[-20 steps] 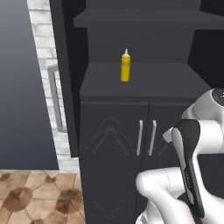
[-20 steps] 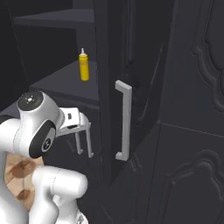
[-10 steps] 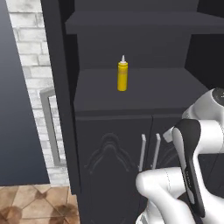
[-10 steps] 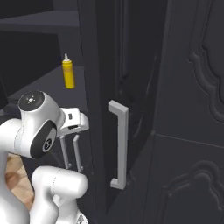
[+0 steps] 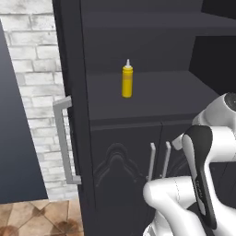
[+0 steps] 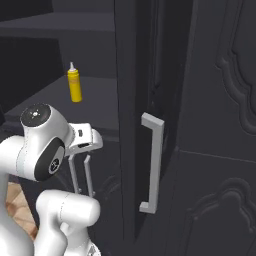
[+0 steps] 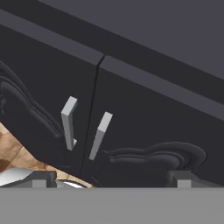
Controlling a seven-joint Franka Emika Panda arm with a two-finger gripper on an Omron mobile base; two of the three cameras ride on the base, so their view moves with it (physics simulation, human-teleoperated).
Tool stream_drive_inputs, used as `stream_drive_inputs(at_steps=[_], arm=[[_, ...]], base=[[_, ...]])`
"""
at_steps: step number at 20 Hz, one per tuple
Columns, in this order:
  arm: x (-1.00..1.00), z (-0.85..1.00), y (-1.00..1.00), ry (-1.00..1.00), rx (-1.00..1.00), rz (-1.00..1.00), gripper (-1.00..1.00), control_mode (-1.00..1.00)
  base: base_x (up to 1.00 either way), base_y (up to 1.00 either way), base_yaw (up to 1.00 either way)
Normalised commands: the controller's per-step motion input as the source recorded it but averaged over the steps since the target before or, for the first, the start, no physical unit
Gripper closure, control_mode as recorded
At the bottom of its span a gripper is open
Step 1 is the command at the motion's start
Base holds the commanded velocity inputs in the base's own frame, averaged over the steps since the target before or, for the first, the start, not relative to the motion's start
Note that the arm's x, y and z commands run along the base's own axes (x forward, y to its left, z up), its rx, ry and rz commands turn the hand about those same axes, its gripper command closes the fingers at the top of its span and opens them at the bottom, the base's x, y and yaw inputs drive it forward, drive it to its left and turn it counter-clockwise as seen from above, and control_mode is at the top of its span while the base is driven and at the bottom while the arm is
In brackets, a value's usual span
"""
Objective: Move the hot dog bun to the plate on the dining table and place the condiment next to that plate. Then navigate to the fridge and take the sausage and place it on the plate as well.
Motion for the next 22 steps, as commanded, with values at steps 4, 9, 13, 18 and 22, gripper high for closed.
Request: stream_drive_inputs(at_steps=[4, 9, 13, 18, 22], arm=[[0.00, 0.00, 0.00, 0.00, 0.00, 0.00, -1.00, 1.00], [0.00, 0.00, 0.00, 0.00, 0.00, 0.00, -1.00, 1.00], [0.00, 0.00, 0.00, 0.00, 0.00, 0.00, -1.00, 1.00], [0.00, 0.00, 0.00, 0.00, 0.00, 0.00, -1.00, 1.00], [0.00, 0.00, 0.00, 0.00, 0.00, 0.00, -1.00, 1.00]], base=[[0.37, 0.41, -0.18], [0.45, 0.27, -0.17], [0.49, 0.12, -0.12], [0.63, 0.19, -0.09], [0.71, 0.32, -0.09]])
